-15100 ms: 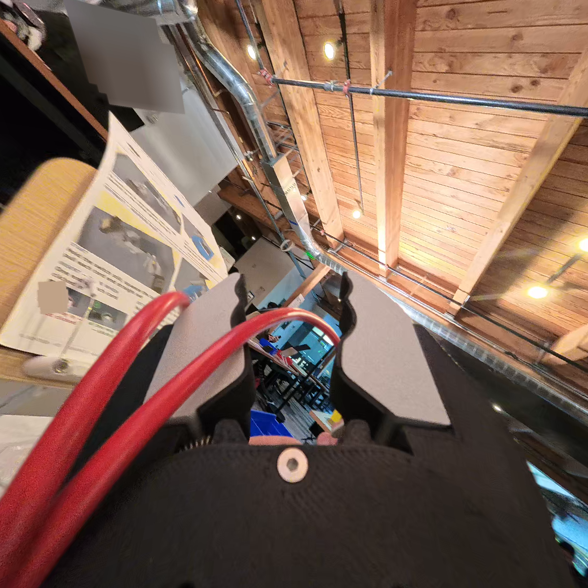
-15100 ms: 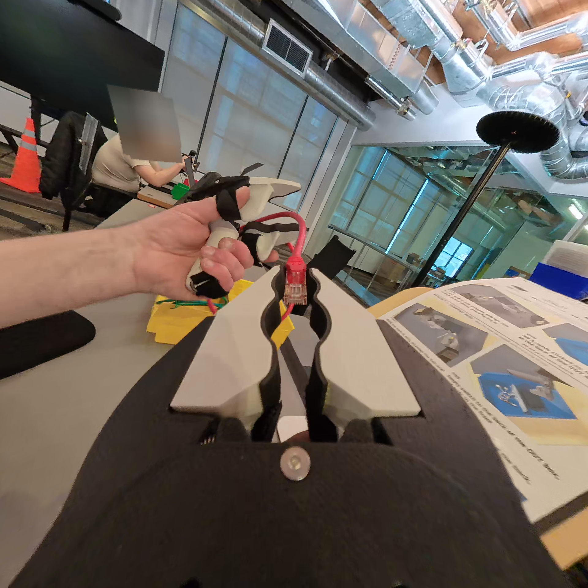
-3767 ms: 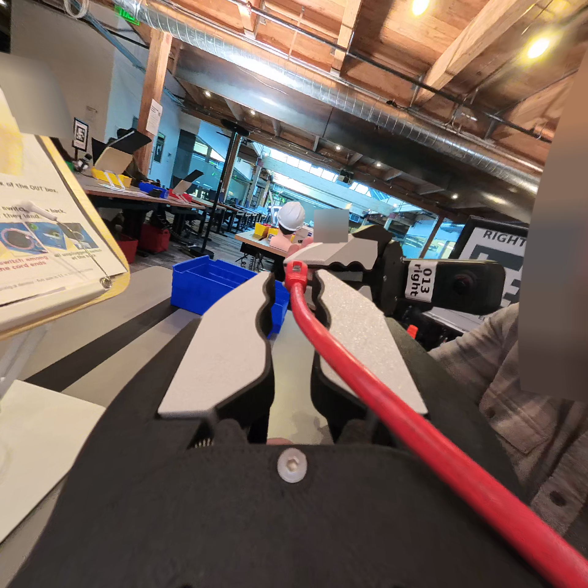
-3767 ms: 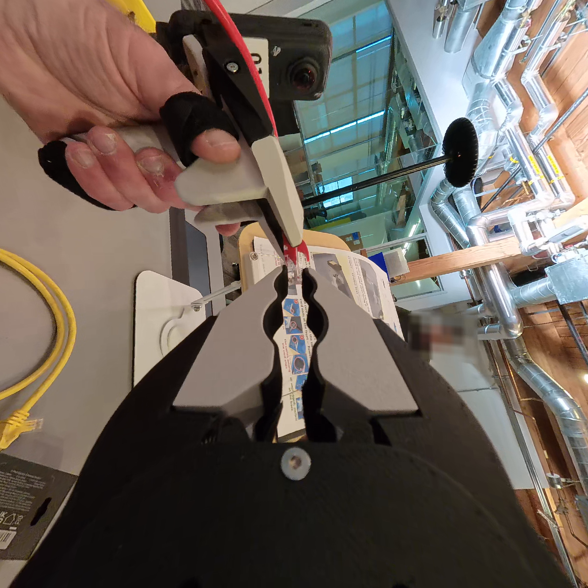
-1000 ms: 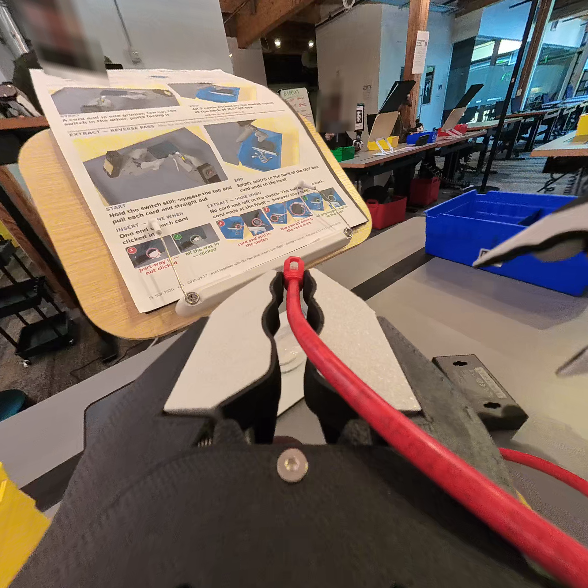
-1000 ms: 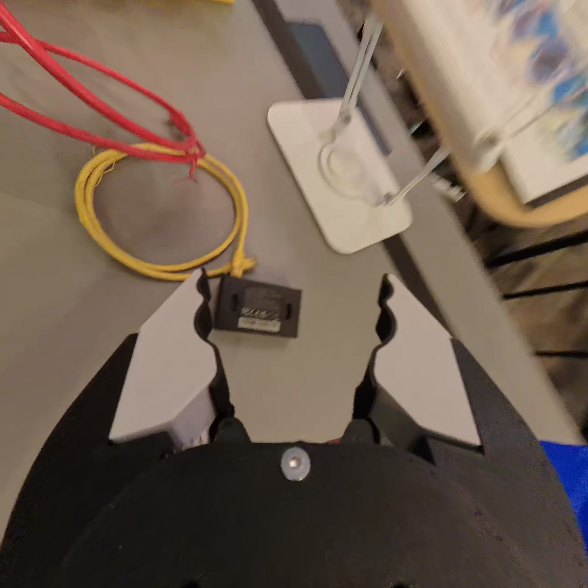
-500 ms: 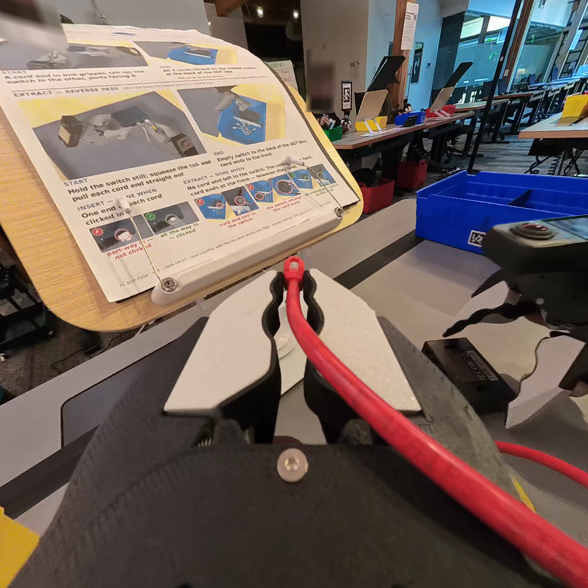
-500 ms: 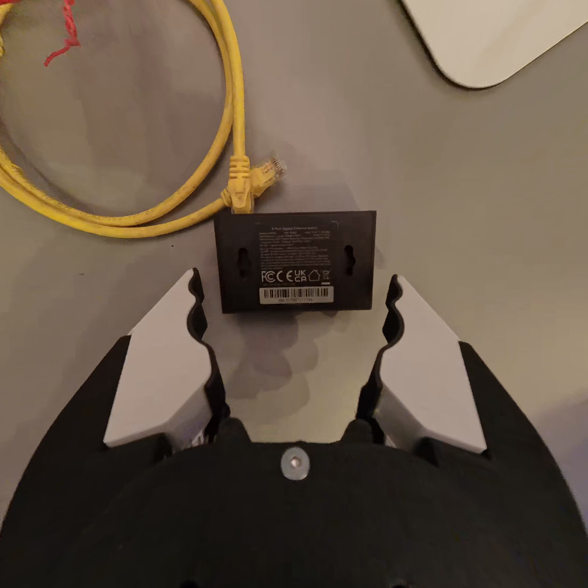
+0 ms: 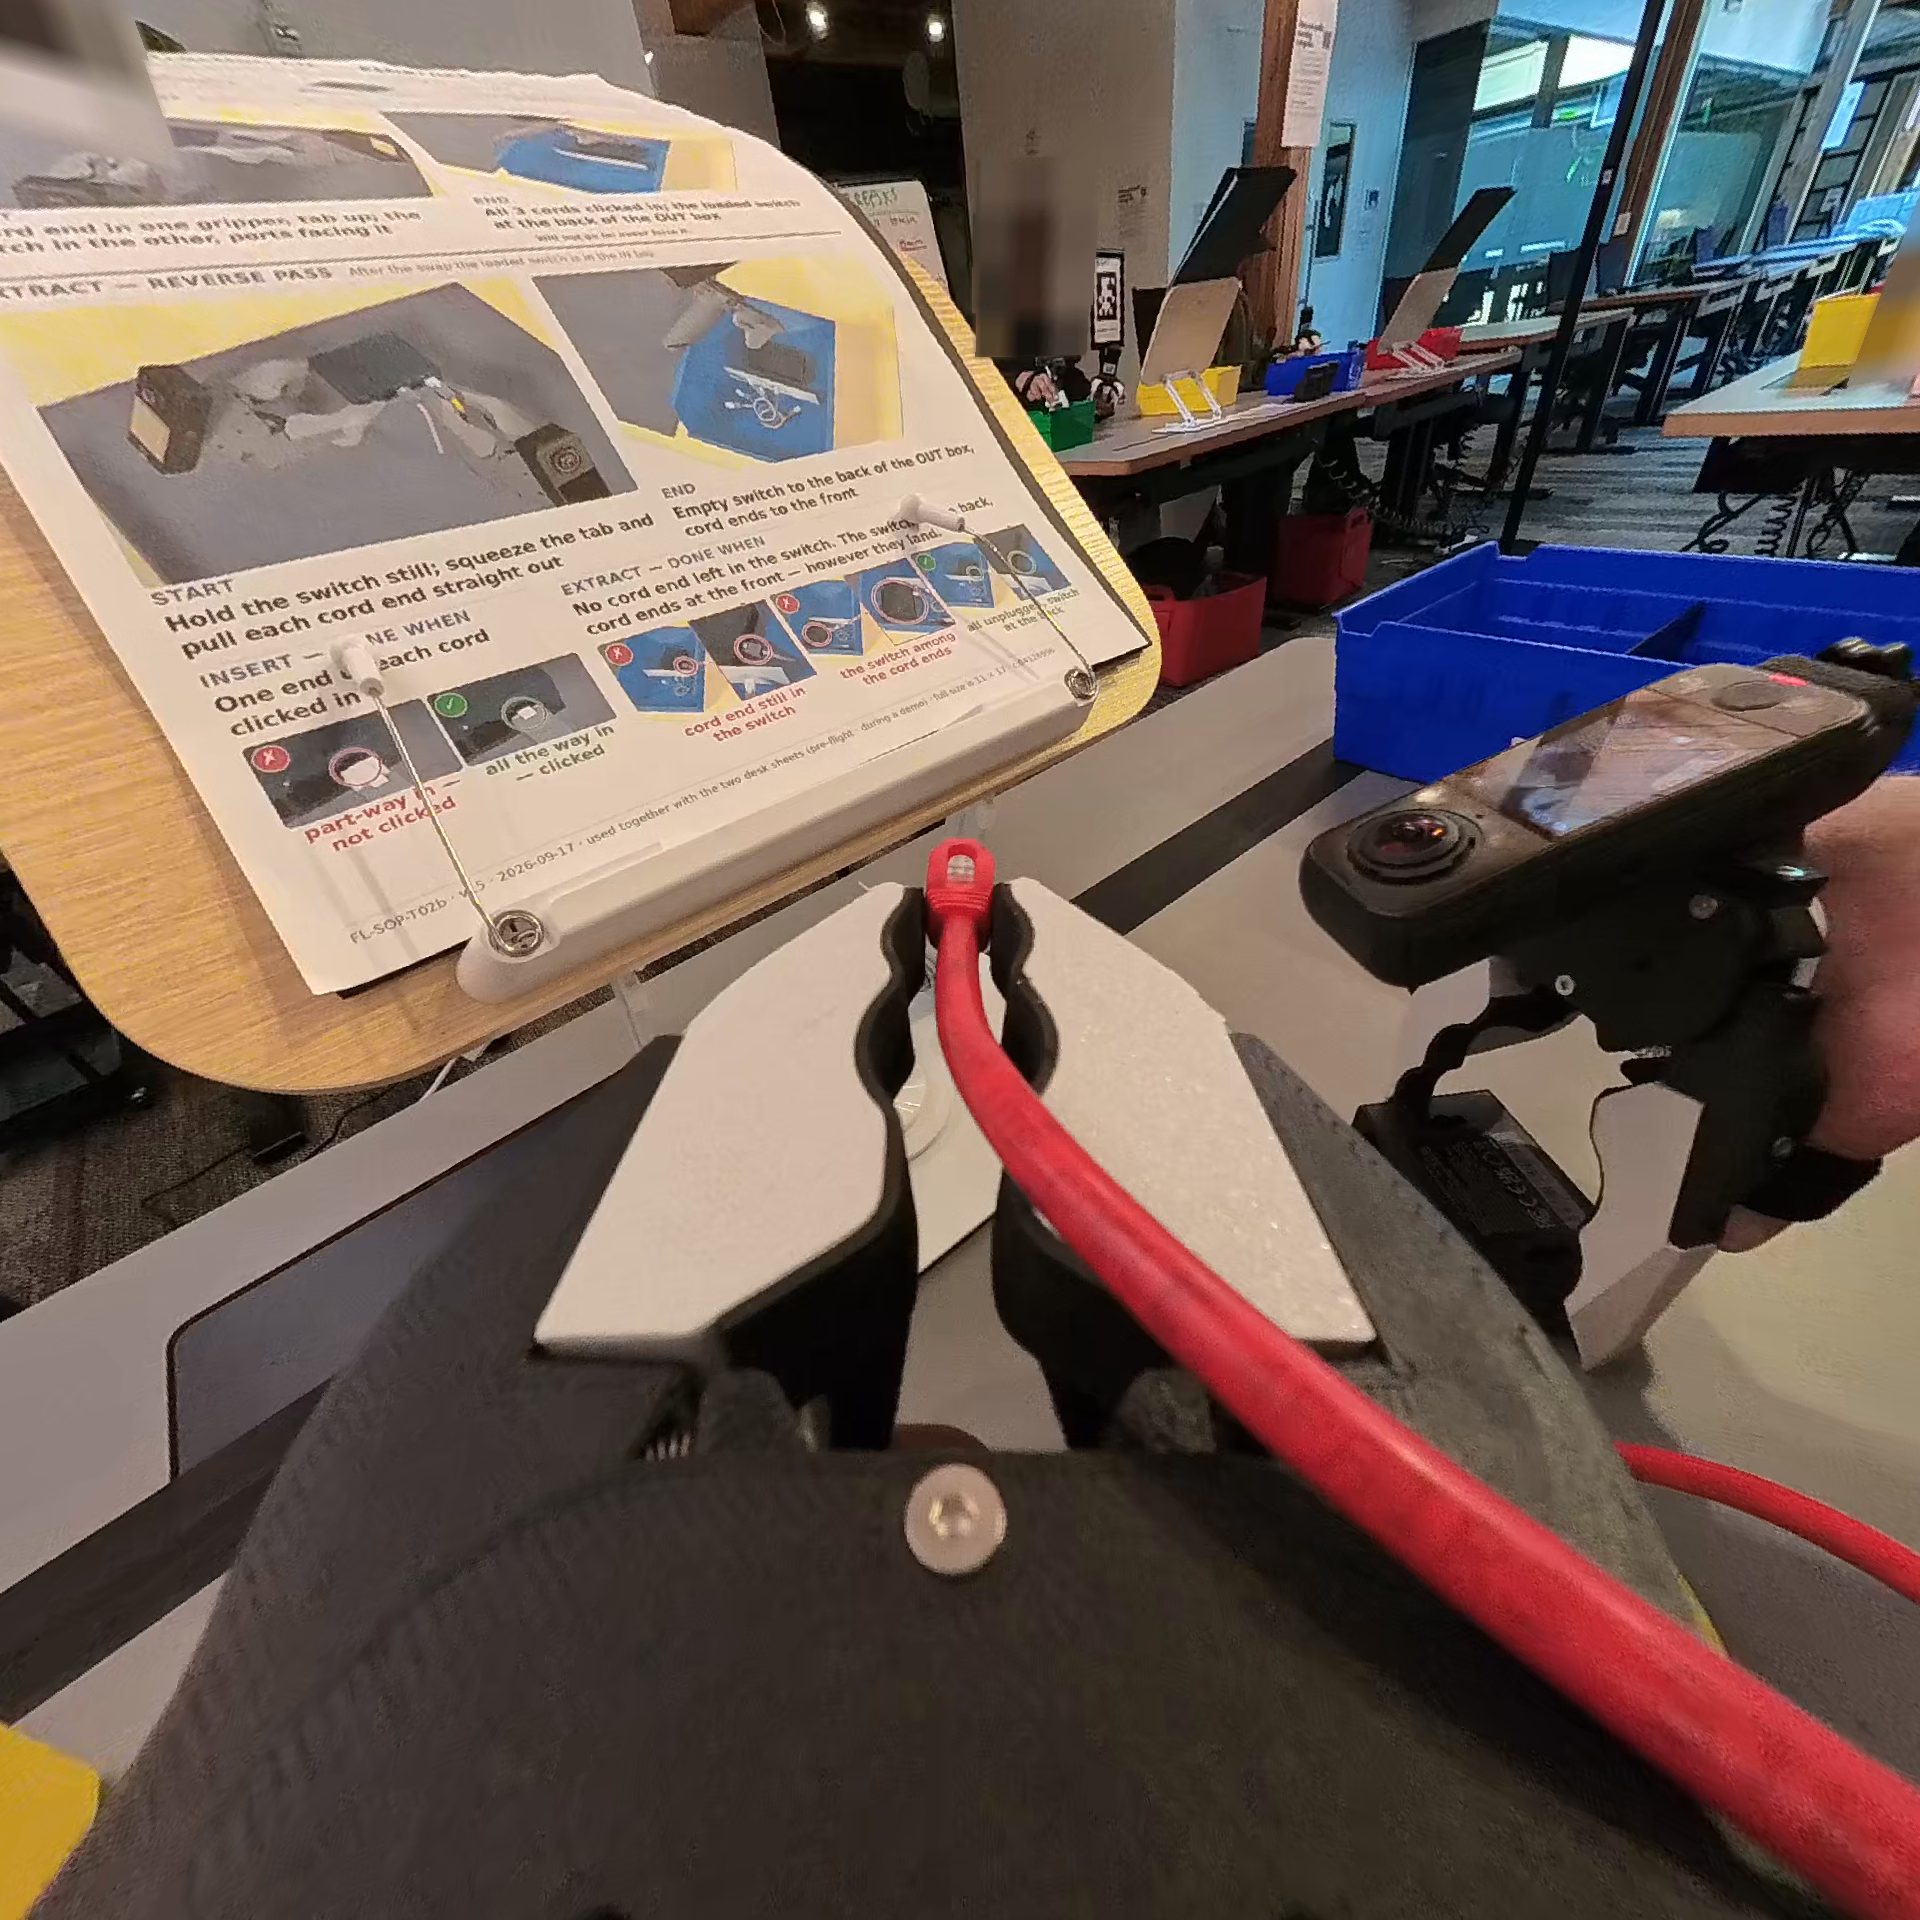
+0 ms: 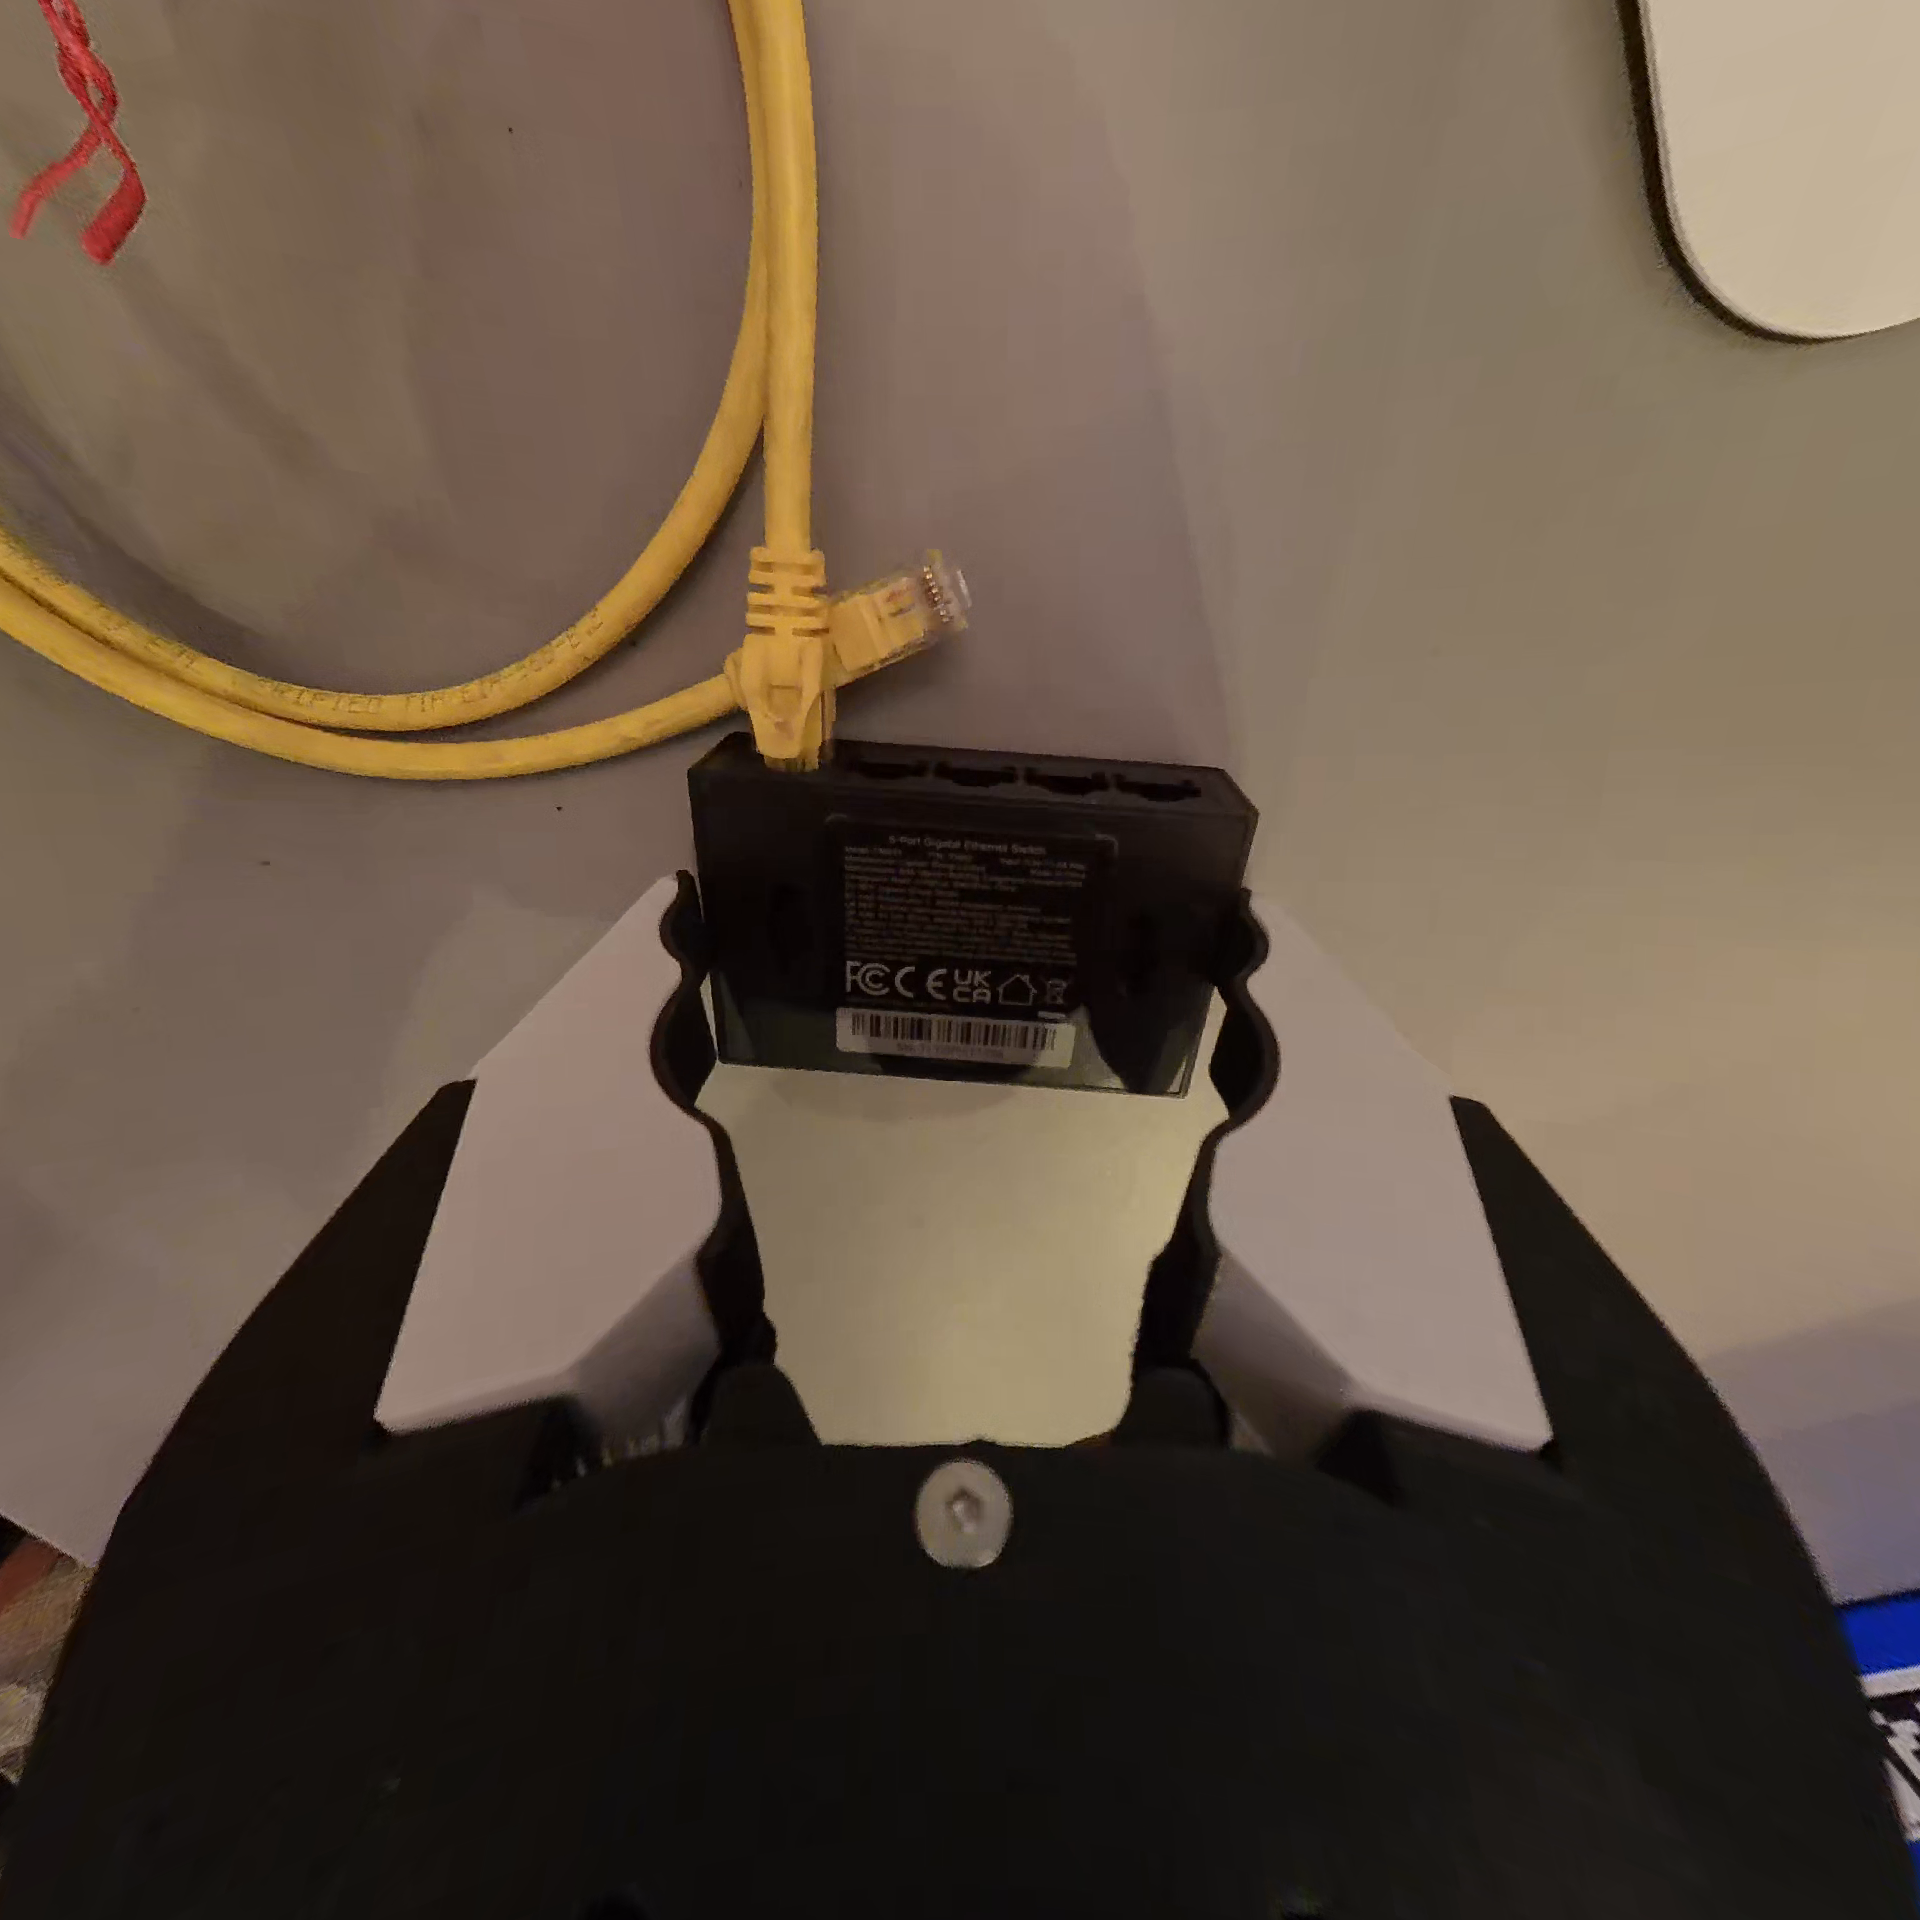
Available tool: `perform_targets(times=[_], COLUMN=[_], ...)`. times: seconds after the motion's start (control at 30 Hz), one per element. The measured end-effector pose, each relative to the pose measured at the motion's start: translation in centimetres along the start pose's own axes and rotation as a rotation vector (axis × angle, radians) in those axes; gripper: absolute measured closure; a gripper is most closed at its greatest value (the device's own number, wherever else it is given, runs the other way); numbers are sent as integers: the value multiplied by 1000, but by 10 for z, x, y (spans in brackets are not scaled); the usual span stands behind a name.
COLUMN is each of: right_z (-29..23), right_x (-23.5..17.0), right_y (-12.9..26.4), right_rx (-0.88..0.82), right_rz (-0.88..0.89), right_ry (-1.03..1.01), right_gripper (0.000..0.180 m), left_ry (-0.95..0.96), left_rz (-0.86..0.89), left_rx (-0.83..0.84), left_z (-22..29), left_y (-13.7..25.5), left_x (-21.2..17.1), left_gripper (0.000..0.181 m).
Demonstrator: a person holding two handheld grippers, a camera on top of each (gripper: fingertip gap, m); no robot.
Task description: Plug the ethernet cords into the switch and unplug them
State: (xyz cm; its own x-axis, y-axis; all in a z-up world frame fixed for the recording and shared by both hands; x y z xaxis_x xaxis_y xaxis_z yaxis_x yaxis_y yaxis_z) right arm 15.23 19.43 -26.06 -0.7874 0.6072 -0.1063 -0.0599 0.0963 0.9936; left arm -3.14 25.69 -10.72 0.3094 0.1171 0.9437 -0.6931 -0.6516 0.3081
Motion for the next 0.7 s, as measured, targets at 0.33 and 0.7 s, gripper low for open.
perform_targets(times=[0.33, 0.7], right_z=[1, 1], right_x=[1, -11], right_y=[-1, 24], right_rx=[-9, 4], right_rz=[46, 105], right_ry=[37, 130], right_gripper=[83, 83], left_ry=[-3, -3], left_rz=[-6, -8], left_rx=[-11, -42], left_z=[1, 3], left_y=[-2, -5], left_x=[-2, -4], left_gripper=[168, 168])
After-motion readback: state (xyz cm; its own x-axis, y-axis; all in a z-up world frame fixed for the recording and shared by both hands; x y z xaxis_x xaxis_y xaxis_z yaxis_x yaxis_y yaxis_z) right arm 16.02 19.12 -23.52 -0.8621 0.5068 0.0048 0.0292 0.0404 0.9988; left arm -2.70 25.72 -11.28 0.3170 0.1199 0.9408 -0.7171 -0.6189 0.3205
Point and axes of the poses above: each gripper's, where its closed fingertips meet, y back along the fingers, x out of its top, z = x × y across the jaws, the point moved 5 cm from there along y, back along the fingers, and after that the axes turned 14 degrees about -z, right-handed, at the moved point
